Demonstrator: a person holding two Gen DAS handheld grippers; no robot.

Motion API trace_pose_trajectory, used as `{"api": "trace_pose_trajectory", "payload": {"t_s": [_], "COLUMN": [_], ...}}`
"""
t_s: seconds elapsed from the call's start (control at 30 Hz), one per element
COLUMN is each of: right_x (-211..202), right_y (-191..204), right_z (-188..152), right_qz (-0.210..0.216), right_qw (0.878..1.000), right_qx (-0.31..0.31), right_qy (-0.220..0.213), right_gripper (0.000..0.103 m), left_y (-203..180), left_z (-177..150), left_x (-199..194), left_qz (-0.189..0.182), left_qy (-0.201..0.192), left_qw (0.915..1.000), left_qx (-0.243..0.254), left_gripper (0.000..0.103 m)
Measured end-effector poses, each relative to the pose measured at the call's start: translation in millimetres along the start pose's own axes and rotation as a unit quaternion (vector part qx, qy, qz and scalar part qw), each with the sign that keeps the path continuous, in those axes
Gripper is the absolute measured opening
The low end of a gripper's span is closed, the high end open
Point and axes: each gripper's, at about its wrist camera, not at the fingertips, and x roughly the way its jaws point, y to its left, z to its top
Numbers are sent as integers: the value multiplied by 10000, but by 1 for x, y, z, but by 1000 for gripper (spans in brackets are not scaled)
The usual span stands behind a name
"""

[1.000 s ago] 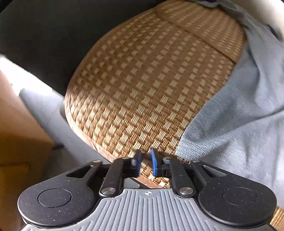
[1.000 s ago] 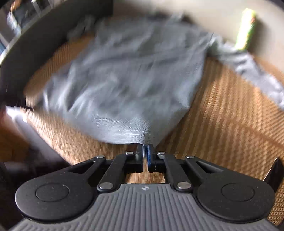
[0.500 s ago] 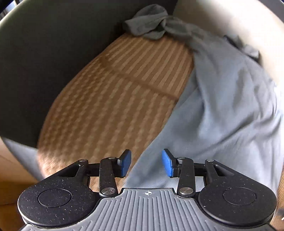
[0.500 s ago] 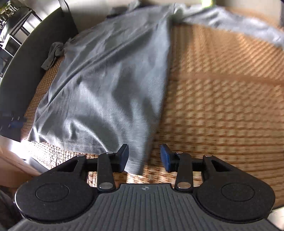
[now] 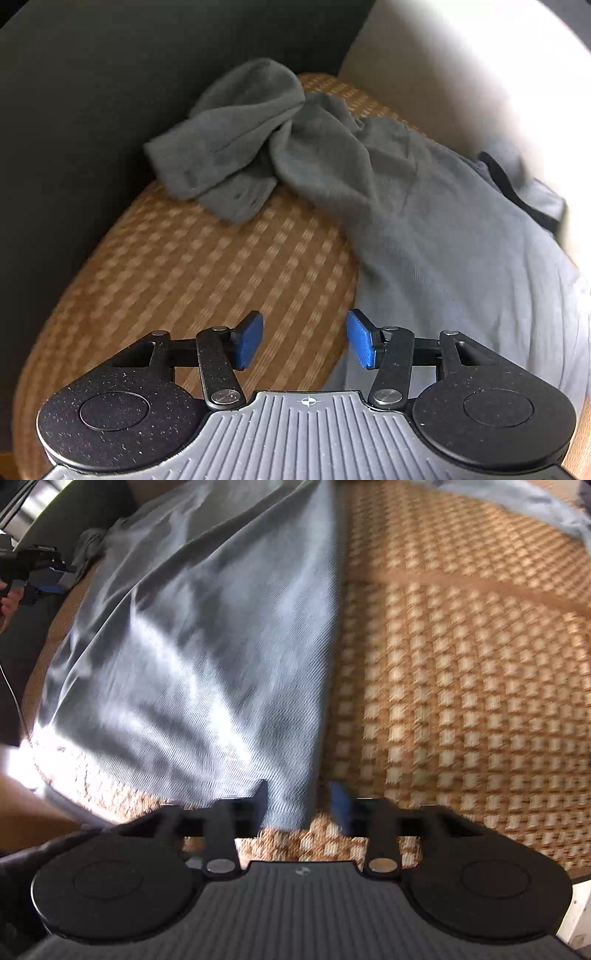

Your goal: Fold clothes

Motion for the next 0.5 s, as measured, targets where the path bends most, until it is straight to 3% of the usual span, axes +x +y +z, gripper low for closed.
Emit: {"api": "trace_pose_trajectory", "payload": {"t_s": [0.17, 0.27, 0.43, 0.47, 0.5], "right_x": [-2, 1, 13, 16, 19], "right_y": [9, 22, 43, 47, 50], "right_z": [13, 27, 49, 55, 60], "right_qz": [-165, -194, -197, -216, -237], "right_qw": [9994, 9993, 9997, 9997, 9997], "right_qx": [307, 302, 109, 72, 45], "right_qy": [-39, -38, 24, 19, 12], "right_gripper": [49, 49, 49, 49, 49], "left_y": [-2, -1, 4, 3, 1], "left_z": [31, 42, 61, 65, 69], "left_x": [40, 45, 54, 55, 54], "left_qz": [-230, -450, -762, -791, -806], "left_qy": [275, 121, -52, -121, -198], "left_qw": [9986, 9965, 9884, 9878, 9881], "left_qx": [-379, -695, -1311, -1338, -1299], "left_gripper": [66, 74, 76, 60, 13]}}
